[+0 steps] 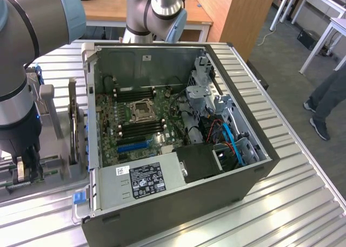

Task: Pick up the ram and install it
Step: 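Pick up the ram and move it above insertion slot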

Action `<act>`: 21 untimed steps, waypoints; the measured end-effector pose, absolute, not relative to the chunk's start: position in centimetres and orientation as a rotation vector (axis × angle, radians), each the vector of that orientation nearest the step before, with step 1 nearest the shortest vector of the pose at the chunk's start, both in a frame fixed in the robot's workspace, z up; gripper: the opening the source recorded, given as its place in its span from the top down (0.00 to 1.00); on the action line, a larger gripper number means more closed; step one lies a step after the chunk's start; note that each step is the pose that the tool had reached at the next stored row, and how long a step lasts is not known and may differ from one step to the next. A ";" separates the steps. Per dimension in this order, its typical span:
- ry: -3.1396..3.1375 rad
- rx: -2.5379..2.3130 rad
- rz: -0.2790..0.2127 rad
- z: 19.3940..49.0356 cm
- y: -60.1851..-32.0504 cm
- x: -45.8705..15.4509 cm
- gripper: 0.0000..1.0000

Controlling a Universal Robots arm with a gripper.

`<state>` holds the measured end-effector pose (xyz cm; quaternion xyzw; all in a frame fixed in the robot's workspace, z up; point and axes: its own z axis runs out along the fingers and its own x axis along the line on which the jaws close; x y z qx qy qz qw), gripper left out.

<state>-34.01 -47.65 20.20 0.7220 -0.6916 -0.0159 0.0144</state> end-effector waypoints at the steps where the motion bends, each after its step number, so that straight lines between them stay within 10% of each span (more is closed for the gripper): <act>1: -2.153 2.248 -0.050 20.2 -47.7 -34.0 0.87; 21: -2.170 2.231 -0.050 20.2 -47.7 -34.0 0.89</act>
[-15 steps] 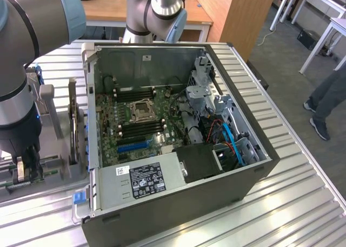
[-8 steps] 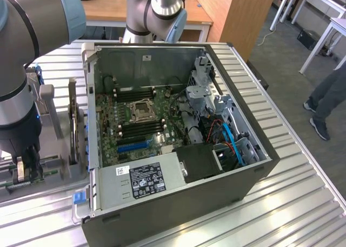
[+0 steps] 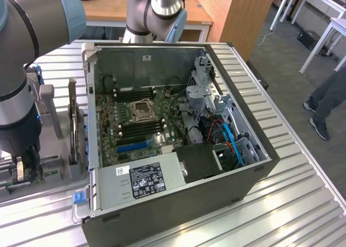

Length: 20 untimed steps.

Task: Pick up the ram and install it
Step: 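Pick up the ram and move it above insertion slot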

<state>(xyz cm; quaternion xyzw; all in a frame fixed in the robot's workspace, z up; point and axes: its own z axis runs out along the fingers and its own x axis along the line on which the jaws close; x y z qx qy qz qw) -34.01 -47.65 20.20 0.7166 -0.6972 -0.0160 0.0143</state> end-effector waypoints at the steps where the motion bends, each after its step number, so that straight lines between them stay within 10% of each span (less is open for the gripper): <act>1: -2.171 2.231 -0.050 20.2 -47.7 -34.0 0.89; 20: -2.171 2.231 -0.050 22.4 -47.7 -33.9 0.89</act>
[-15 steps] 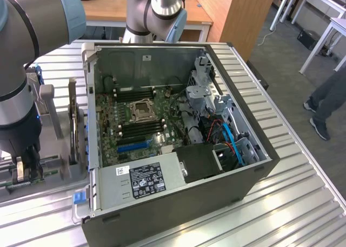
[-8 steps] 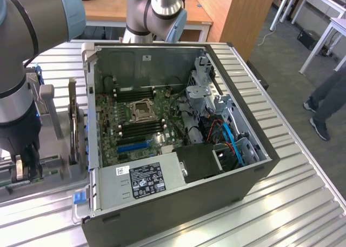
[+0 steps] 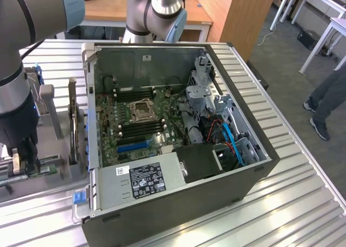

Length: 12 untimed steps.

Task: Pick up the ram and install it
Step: 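Pick up the ram and move it above insertion slot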

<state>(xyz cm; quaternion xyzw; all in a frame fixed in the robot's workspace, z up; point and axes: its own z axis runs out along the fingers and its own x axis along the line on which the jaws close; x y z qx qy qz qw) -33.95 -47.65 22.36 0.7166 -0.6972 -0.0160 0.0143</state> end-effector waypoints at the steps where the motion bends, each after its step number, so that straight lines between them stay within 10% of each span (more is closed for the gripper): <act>1: -2.171 2.231 -0.050 22.5 -47.7 -33.9 0.89; 12: -2.171 2.231 -0.050 23.9 -47.7 -33.9 0.89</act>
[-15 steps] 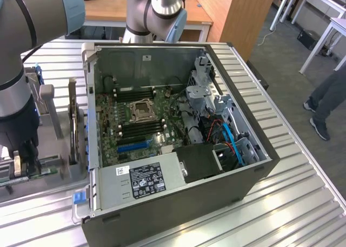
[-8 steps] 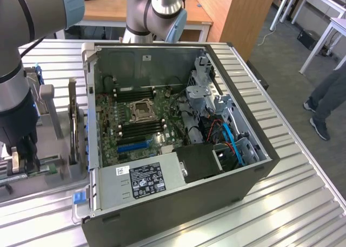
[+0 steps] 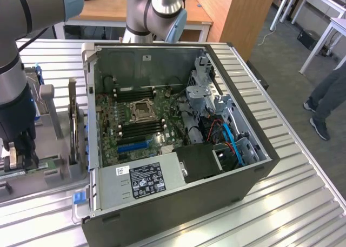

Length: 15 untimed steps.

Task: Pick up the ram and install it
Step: 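Pick up the ram and move it above insertion slot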

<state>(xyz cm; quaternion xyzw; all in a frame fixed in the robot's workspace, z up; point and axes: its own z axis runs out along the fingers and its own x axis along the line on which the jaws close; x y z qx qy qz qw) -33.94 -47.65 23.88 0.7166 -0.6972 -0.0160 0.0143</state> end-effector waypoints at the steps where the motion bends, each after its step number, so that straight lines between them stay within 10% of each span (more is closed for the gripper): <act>1: -2.171 2.231 -0.050 24.0 -47.7 -33.9 0.89; 15: -2.171 2.231 -0.050 26.4 -47.7 -33.9 0.89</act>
